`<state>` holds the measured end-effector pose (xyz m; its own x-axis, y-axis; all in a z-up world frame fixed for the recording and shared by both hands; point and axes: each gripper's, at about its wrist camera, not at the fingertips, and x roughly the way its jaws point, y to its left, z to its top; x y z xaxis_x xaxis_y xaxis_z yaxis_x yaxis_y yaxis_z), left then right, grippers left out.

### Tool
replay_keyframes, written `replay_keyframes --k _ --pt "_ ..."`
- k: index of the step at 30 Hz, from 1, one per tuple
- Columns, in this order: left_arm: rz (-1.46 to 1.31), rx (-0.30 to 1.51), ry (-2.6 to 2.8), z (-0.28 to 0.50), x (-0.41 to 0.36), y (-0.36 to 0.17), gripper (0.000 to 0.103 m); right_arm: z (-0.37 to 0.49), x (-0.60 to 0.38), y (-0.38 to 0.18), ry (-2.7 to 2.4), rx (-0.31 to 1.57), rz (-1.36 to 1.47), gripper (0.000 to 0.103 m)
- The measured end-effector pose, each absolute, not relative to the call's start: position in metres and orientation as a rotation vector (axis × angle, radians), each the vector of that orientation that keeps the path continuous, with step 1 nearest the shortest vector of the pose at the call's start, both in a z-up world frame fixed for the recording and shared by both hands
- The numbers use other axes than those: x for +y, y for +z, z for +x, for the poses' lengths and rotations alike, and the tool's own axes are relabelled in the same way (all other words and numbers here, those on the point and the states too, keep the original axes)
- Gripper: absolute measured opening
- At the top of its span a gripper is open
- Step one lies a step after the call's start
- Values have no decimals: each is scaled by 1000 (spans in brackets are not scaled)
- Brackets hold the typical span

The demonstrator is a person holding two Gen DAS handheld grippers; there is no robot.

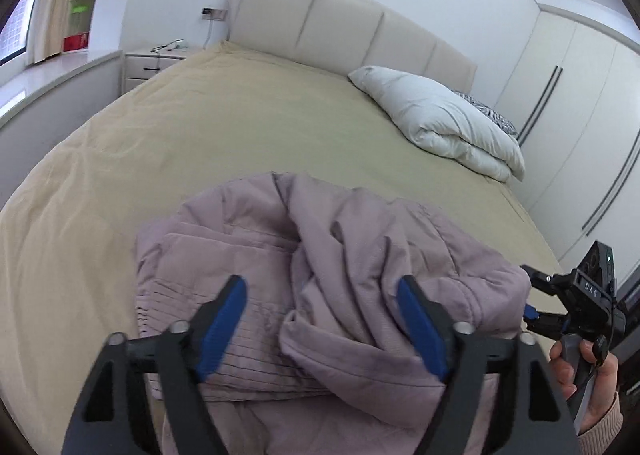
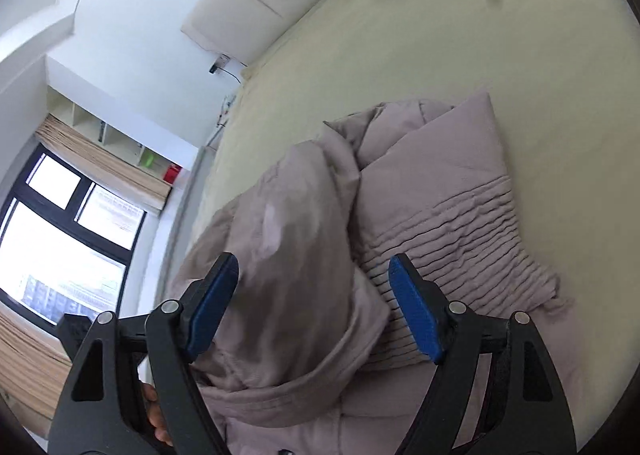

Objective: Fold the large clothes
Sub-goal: 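Fold the held hood down onto the coat front with both tools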

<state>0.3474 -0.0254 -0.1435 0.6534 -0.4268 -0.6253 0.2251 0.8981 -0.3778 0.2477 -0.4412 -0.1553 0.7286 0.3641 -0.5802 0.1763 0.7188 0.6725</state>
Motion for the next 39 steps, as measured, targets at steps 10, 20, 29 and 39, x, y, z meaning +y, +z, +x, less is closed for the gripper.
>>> replay_keyframes --k 10,20,29,39 --pt "-468 1141 -531 408 -42 -192 71 286 -450 -199 217 947 885 67" --pt "-381 1015 -405 417 -49 -188 33 288 -401 -137 18 854 371 17" --pt "-383 1010 -406 420 -42 -215 43 287 -419 -174 37 861 406 23" --pt "-130 773 -460 376 -85 -130 59 207 -382 -88 92 657 240 53"
